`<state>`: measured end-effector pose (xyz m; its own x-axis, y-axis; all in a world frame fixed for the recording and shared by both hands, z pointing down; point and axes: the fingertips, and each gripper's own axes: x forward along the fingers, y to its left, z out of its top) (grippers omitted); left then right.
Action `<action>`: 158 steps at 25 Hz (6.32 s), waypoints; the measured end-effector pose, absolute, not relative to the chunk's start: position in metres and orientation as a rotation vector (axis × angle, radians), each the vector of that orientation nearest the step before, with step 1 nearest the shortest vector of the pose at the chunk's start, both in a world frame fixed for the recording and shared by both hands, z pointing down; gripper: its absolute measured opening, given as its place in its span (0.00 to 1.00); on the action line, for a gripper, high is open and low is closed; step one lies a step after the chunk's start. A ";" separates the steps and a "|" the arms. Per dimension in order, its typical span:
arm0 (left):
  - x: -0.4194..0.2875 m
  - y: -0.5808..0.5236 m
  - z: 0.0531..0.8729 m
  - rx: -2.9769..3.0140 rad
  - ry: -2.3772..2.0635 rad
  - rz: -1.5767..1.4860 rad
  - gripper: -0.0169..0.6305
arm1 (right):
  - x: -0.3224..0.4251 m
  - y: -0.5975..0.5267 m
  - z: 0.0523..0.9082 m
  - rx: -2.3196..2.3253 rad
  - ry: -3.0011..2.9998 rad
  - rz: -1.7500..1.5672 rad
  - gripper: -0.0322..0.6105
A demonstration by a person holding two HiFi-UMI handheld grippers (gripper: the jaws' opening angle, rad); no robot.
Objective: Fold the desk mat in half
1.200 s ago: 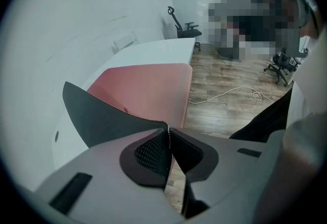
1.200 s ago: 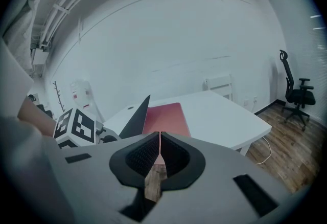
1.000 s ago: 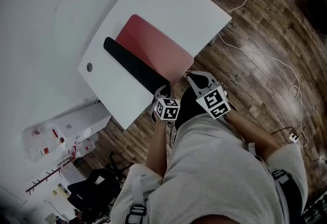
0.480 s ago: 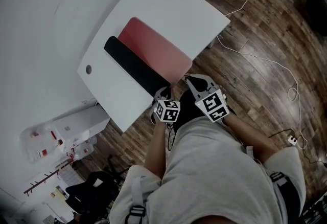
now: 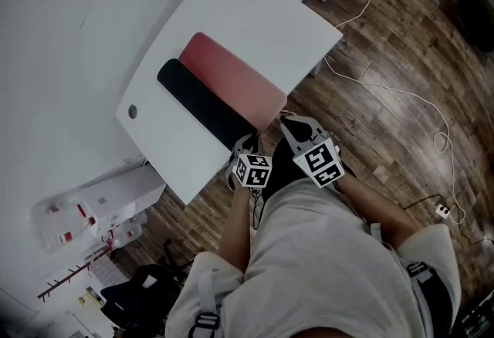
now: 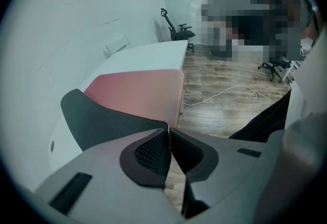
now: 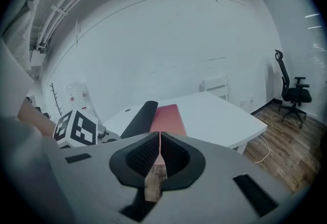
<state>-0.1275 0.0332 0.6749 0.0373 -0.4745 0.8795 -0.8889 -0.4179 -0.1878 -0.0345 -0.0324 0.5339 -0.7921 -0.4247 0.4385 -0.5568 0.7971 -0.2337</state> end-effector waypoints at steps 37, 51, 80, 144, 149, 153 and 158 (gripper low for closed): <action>-0.105 0.010 0.674 1.969 -1.301 1.294 0.09 | -0.026 -0.052 0.534 0.807 -2.602 0.506 0.11; -0.097 0.000 0.674 1.973 -1.297 1.314 0.09 | -0.015 -0.059 0.535 0.814 -2.593 0.520 0.11; -0.082 -0.015 0.673 1.974 -1.265 1.336 0.09 | 0.003 -0.081 0.534 0.851 -2.590 0.536 0.11; -0.053 -0.042 0.667 2.035 -1.121 1.352 0.09 | 0.043 -0.111 0.537 1.030 -2.531 0.629 0.11; -0.051 -0.043 0.666 2.053 -1.088 1.316 0.09 | 0.041 -0.120 0.537 1.063 -2.527 0.623 0.11; -0.049 -0.044 0.667 2.061 -1.089 1.280 0.09 | 0.040 -0.119 0.545 1.062 -2.511 0.612 0.11; -0.047 -0.042 0.666 2.067 -1.075 1.254 0.09 | 0.027 -0.113 0.545 1.015 -2.518 0.587 0.11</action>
